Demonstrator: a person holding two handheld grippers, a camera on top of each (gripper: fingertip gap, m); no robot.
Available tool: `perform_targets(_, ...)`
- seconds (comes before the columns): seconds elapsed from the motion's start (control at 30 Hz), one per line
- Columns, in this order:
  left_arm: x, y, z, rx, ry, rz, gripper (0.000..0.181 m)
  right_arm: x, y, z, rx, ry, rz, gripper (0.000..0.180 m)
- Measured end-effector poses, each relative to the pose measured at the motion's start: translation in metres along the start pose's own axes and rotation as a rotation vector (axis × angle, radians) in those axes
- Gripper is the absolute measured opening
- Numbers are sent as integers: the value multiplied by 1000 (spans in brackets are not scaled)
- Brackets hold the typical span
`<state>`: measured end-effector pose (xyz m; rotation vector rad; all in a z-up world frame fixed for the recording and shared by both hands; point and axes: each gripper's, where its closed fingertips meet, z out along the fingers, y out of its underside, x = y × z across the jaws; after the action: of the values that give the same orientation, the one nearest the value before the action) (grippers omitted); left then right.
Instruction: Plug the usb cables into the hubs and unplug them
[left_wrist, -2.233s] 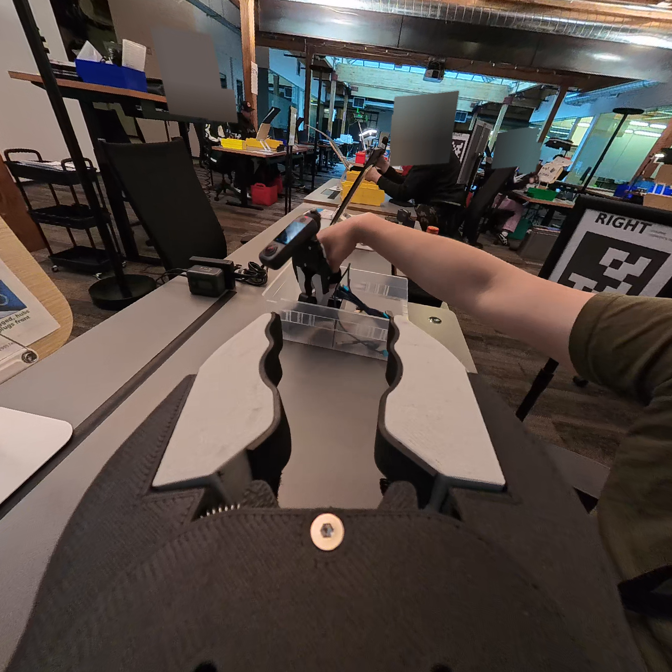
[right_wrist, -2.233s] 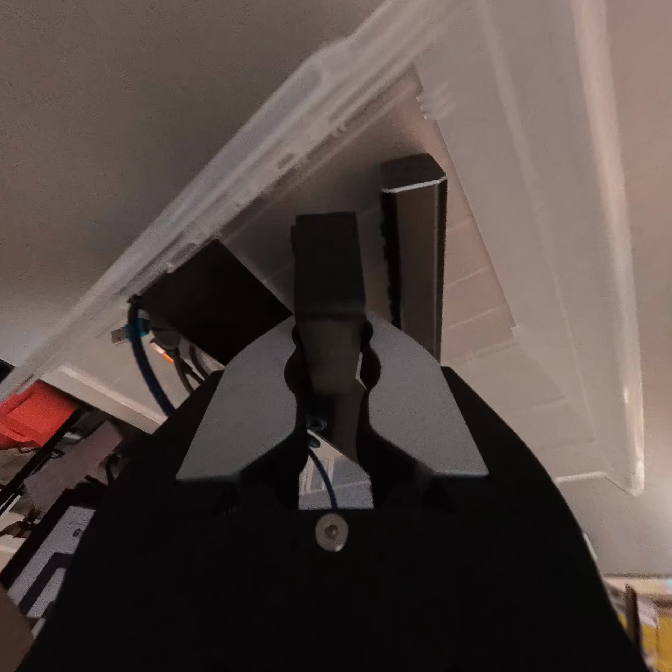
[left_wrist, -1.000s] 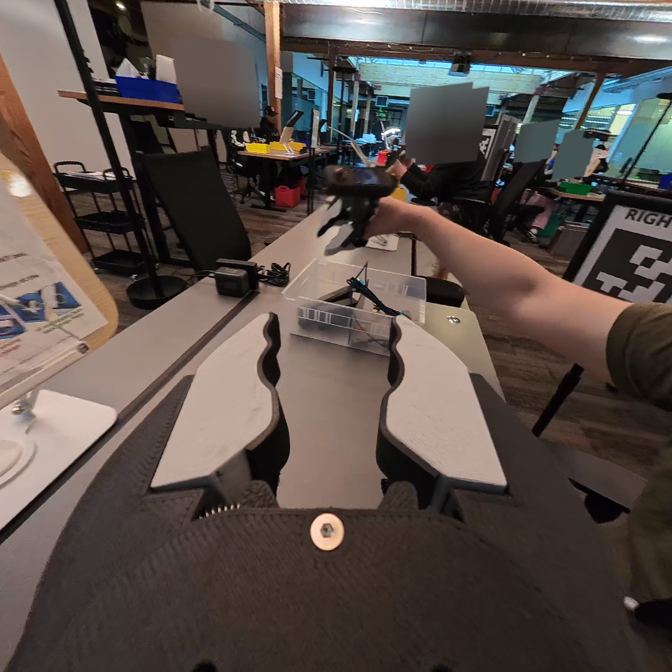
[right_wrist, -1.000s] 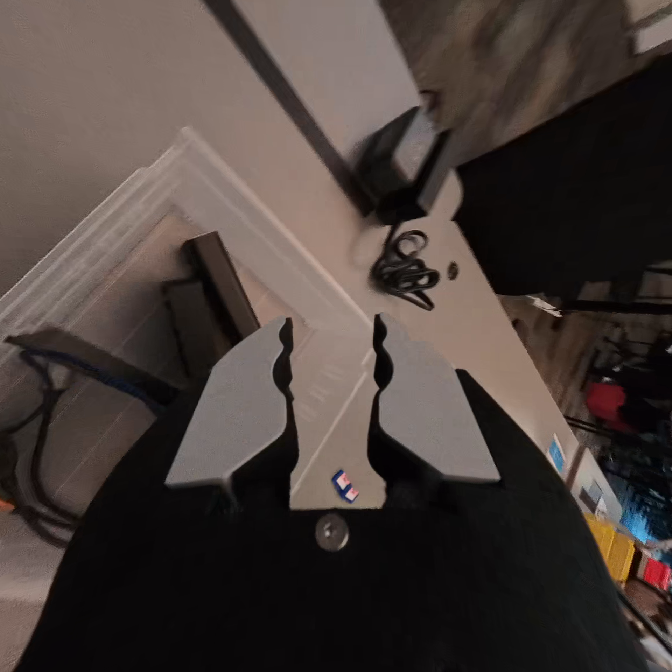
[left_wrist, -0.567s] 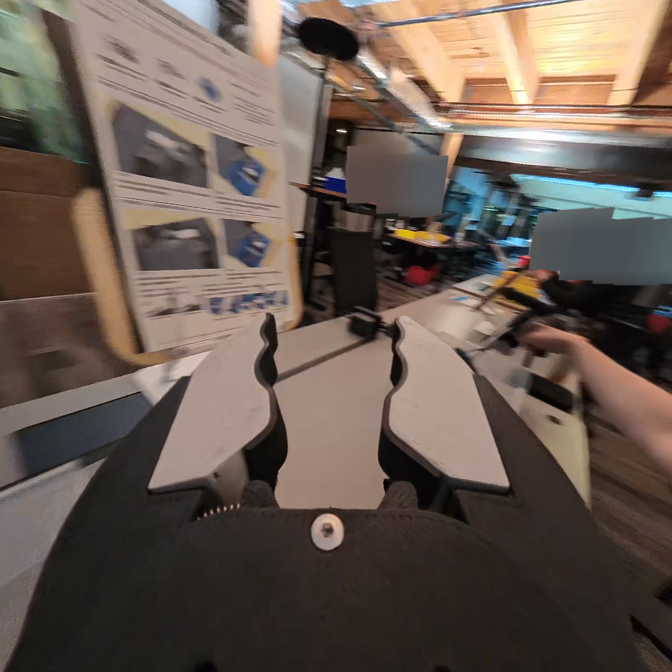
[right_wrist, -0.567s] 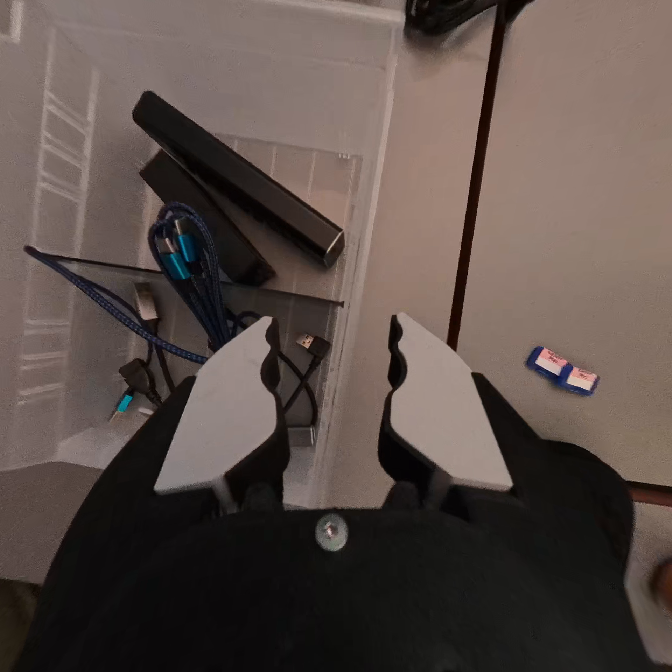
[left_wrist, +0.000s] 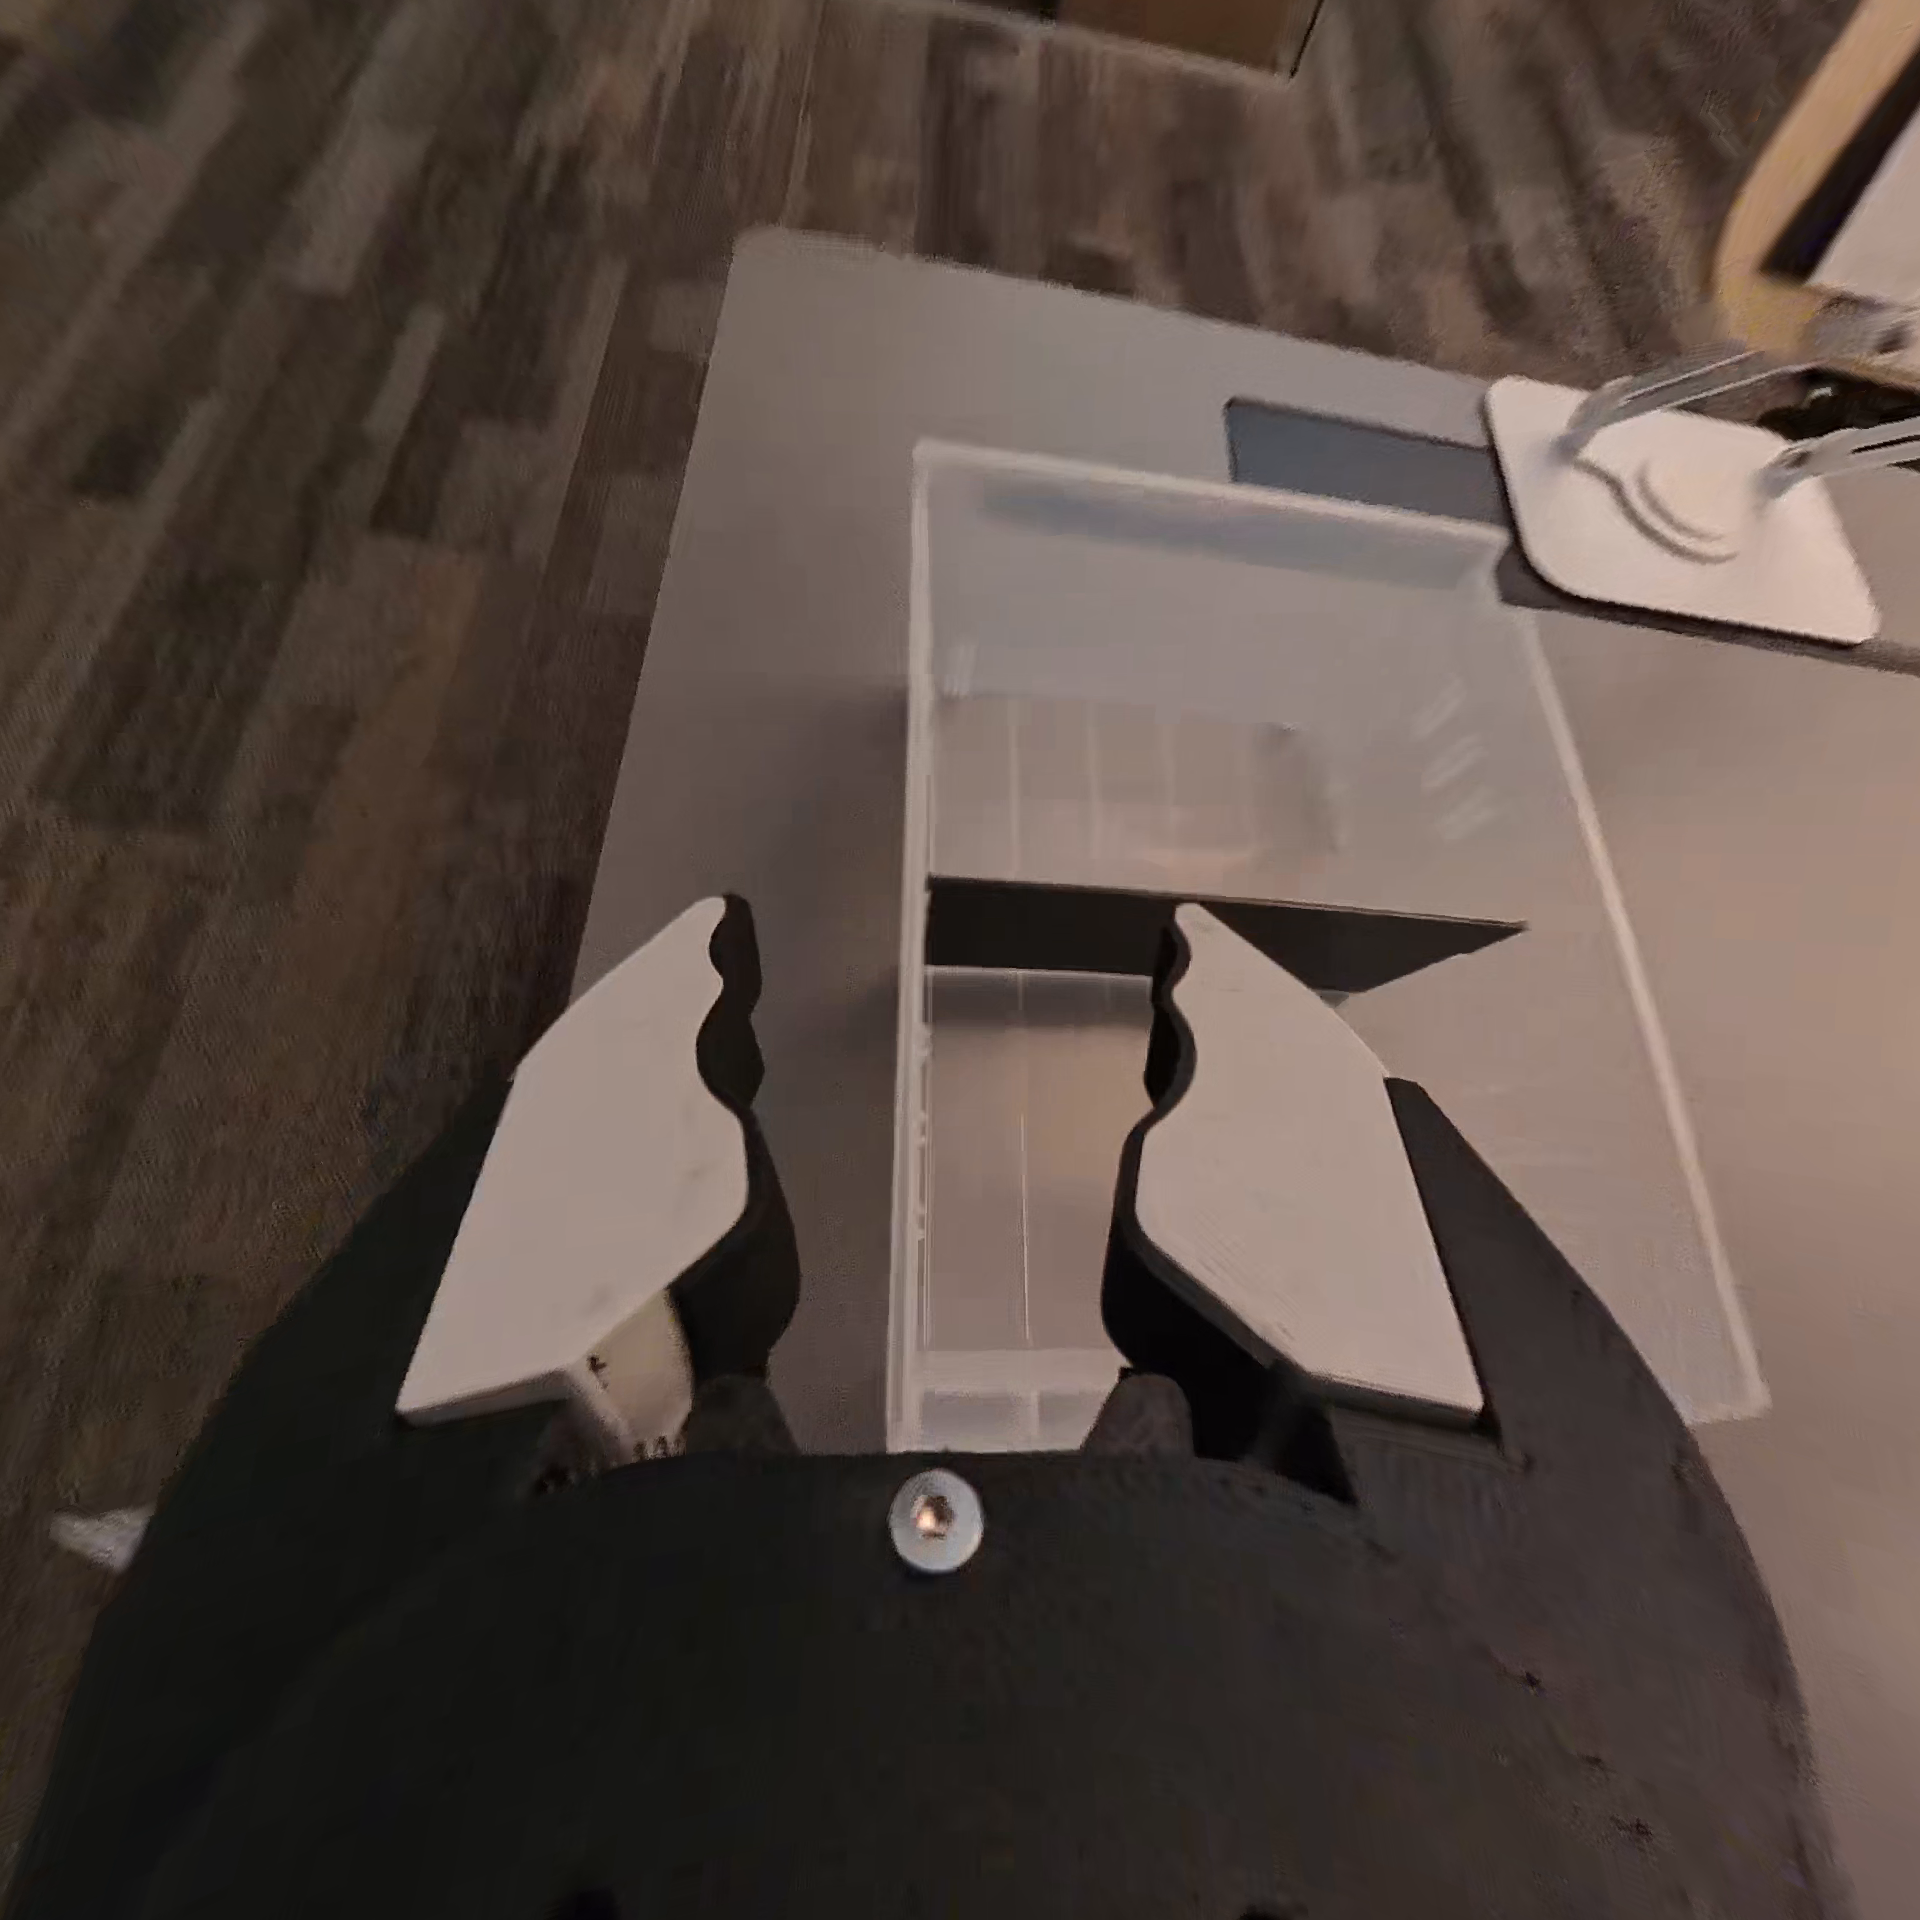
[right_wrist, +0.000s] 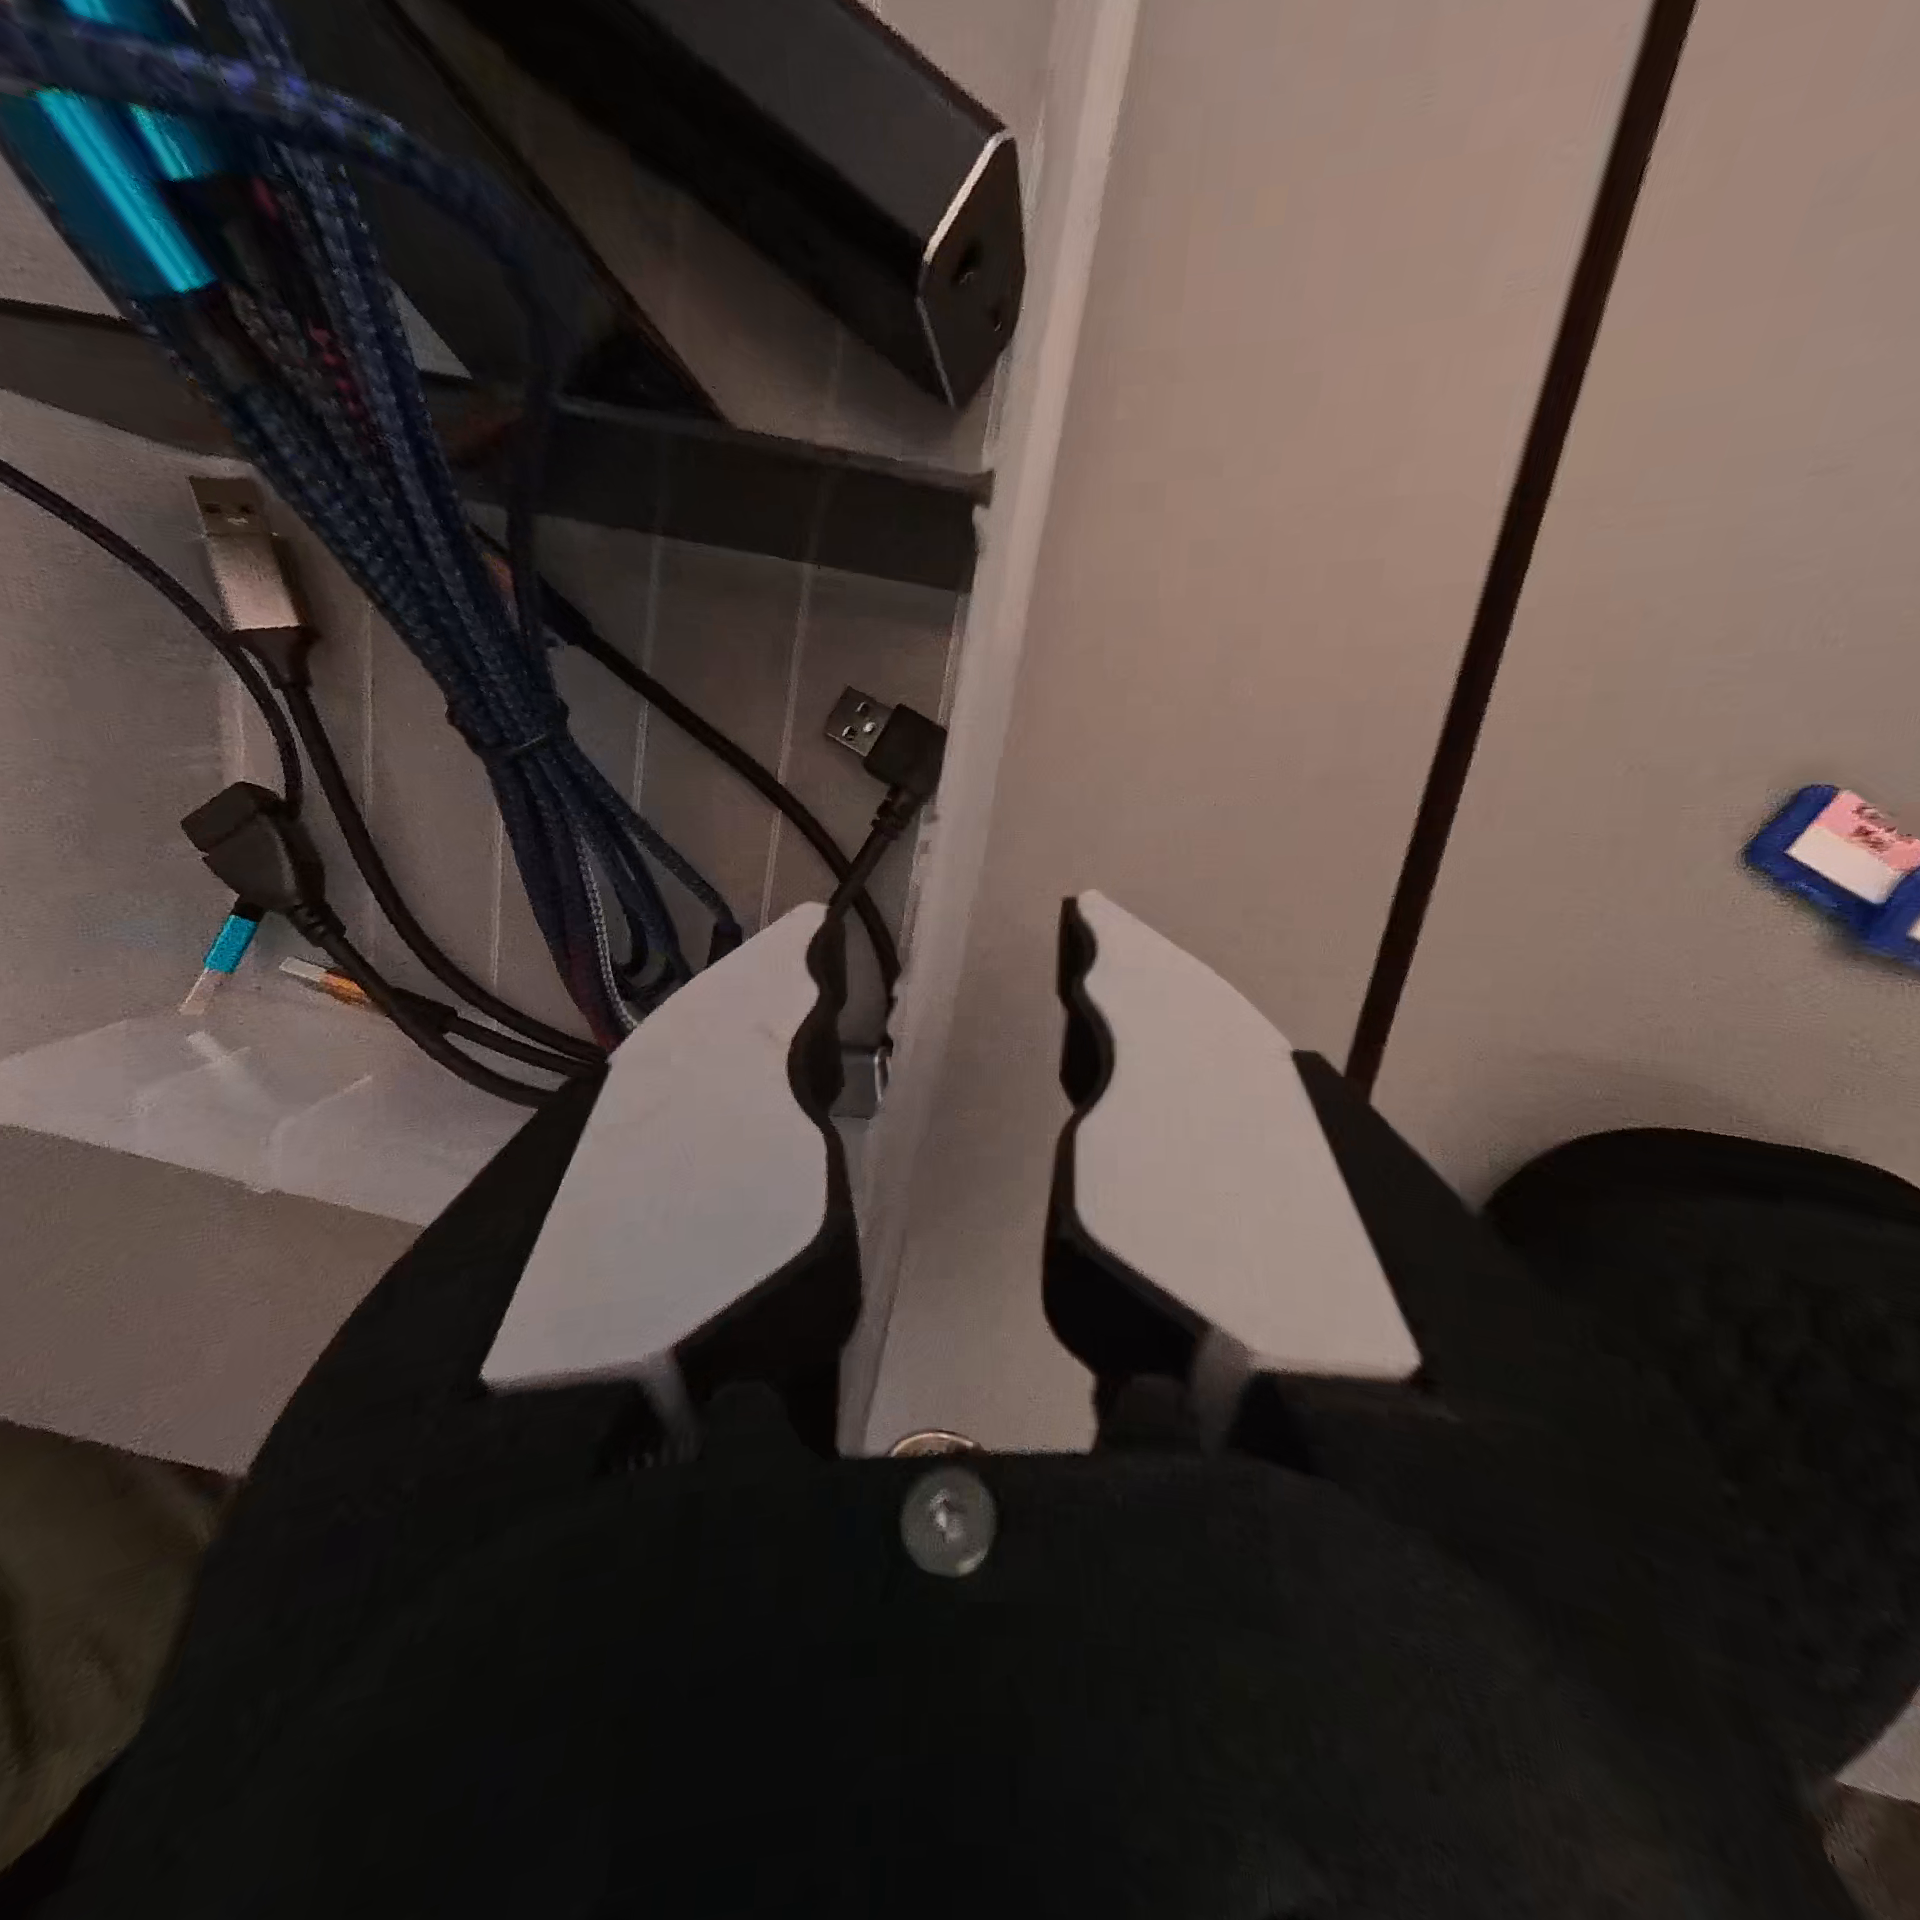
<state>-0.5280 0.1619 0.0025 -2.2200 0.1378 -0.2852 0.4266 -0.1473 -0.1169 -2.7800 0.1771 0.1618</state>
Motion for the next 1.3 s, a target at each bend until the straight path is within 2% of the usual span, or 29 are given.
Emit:
perform_targets(0.03,-6,7,5,-25,0,-43,69,-3,4,6,-36,-12,10,31)
perform_targets(0.1,-13,20,11,-72,17,-133,63,-1,10,14,-114,12,18,25)
perform_targets(0.13,-15,25,13,-91,22,-145,62,-4,11,14,-131,-1,8,10)
perform_targets(0.23,-22,36,20,-134,11,-141,60,-2,13,15,-166,11,39,7)
perform_targets(0.4,-30,47,26,-184,-22,-135,54,-1,14,15,-181,4,73,6)
perform_targets(0.53,-29,56,28,-222,15,-171,46,-2,15,15,-183,0,79,6)
perform_targets(0.63,-20,56,30,-223,74,-170,30,-2,16,14,-183,4,83,6)
perform_targets(0.67,-14,61,32,-253,100,-159,22,-2,16,14,-182,6,82,6)
perform_targets(0.8,-6,87,46,-423,112,-149,22,-3,17,14,-177,5,84,6)
perform_targets(0.83,-9,88,49,-431,81,-138,11,-4,17,14,-177,4,84,6)
perform_targets(0.97,-7,87,52,-456,47,-45,6,-5,18,14,-180,1,80,7)
perform_targets(1.3,34,93,58,-573,97,121,7,-15,18,15,-190,-7,29,7)
